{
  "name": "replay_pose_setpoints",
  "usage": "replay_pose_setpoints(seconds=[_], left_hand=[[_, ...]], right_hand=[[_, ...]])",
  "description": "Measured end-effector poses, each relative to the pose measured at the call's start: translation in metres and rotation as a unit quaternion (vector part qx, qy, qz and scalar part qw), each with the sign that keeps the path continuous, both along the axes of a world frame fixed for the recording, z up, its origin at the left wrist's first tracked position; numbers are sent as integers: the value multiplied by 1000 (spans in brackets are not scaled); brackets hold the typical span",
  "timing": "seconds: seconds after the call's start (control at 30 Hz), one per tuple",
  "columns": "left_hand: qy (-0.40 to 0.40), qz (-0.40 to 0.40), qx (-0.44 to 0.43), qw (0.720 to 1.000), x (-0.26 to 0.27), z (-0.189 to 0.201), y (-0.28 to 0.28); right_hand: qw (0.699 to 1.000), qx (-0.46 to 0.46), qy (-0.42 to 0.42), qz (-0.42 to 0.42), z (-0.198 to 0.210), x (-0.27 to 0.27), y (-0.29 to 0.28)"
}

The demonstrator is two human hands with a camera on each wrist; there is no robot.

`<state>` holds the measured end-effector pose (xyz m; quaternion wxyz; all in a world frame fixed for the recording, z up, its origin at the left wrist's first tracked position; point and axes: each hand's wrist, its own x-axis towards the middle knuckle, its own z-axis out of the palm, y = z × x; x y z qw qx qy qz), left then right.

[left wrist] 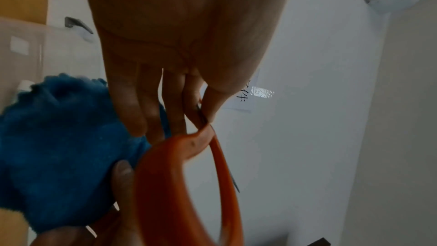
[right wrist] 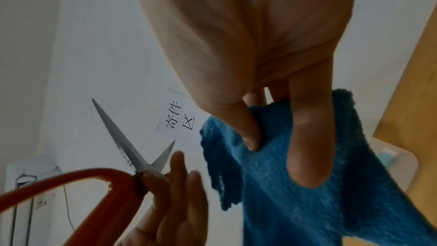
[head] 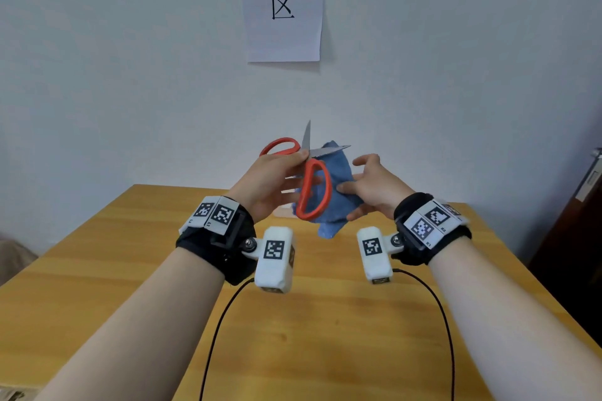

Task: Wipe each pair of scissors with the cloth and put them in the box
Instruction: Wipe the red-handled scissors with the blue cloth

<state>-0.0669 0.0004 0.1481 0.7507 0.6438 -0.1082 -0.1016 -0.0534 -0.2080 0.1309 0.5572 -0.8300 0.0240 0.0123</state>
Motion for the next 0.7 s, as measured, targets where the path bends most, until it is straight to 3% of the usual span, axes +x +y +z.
replay_pose_setpoints(seconds=[0.17,0.27,0.43,0.5,0.6,0.7], left_hand=[[-20,-8,22,1000,2,-3,0],[-30,-3,32,999,3,-4,-3],[-4,-43,45,998,0,-7,-4],[10,-55,28,998,0,-8,-3],[1,-44,27,999,2,-9,0],[-32,0,59,998,2,-9,4]], right_hand=[[995,-52,-40,78,3,-8,3],[989,-97,-91,68,5,-12,6],[977,-91,-170,84,6,-10,5],[971,-59,-213,94,5,-12,3],[966,83,-238,49,3,-13,0],[958,71,-279,14,8,-14,-6]])
